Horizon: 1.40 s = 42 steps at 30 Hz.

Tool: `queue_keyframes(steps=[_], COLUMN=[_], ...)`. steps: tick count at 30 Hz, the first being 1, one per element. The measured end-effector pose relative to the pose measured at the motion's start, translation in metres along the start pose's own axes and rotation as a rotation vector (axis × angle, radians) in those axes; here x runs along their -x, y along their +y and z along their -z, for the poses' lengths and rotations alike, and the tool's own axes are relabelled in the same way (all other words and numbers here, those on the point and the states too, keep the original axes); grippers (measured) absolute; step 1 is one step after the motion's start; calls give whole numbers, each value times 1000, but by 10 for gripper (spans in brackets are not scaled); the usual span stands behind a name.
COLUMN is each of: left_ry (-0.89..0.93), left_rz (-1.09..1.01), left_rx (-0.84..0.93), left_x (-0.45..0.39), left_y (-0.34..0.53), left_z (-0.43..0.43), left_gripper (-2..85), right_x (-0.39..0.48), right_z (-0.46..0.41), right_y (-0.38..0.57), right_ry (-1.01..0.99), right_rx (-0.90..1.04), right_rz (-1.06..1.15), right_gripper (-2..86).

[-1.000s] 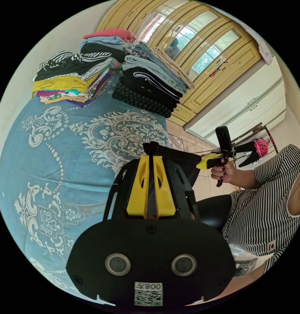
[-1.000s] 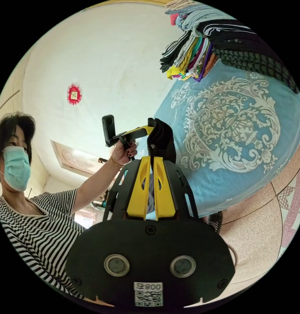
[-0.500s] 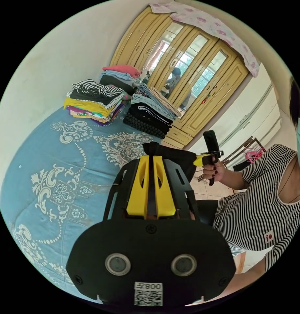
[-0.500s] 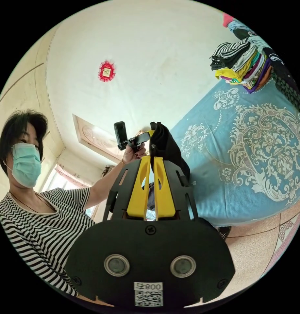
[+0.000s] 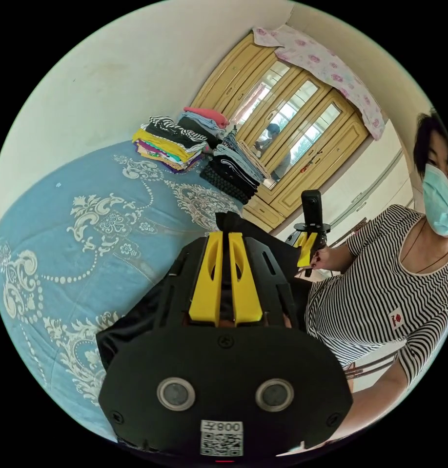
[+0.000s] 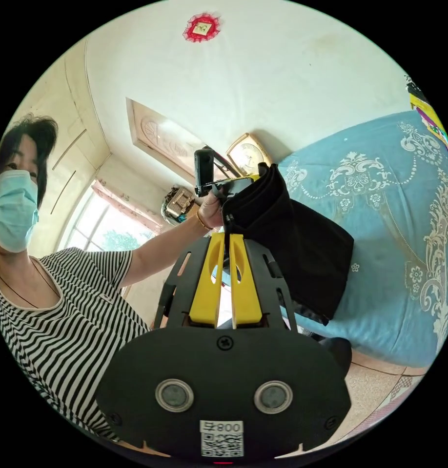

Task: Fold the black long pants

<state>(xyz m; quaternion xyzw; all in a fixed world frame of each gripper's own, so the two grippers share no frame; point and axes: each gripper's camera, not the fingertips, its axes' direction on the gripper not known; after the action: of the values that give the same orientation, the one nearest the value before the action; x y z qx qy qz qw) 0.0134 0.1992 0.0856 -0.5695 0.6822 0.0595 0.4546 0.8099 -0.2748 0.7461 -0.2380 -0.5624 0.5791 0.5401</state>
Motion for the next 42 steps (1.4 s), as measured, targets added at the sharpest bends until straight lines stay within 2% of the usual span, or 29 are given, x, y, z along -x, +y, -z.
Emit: queue_keyframes(steps=[8,13,21,27,32,37,42], left_ry=[66,86,42,-118,-259,-207,-230], left_rz=[241,316,382,490,611,638,683], left_rx=[-41,-40,87,154,72,-105,-68], left_x=[11,8,-5,-29,-73,-135,-183], left_y=[78,102,118,137,171,192,203], left_z=[90,124,173,222,271,290,276], left_gripper=[24,25,30,38,49,72,76], right_x=[-69,-121,-187,-220,-238,-252,-252], right_z=[-128,-201,-291,-358,-405,-433,-434], right_y=[-4,-5,-8,-9,-5,-7,-16], right_ry=[-3,8,68,136,216,190,121], right_rx=[206,317,445,553,662,708,750], right_rz=[-5,-13,12,99,177,221,273], right_gripper=[14,14,15,21,34,71,75])
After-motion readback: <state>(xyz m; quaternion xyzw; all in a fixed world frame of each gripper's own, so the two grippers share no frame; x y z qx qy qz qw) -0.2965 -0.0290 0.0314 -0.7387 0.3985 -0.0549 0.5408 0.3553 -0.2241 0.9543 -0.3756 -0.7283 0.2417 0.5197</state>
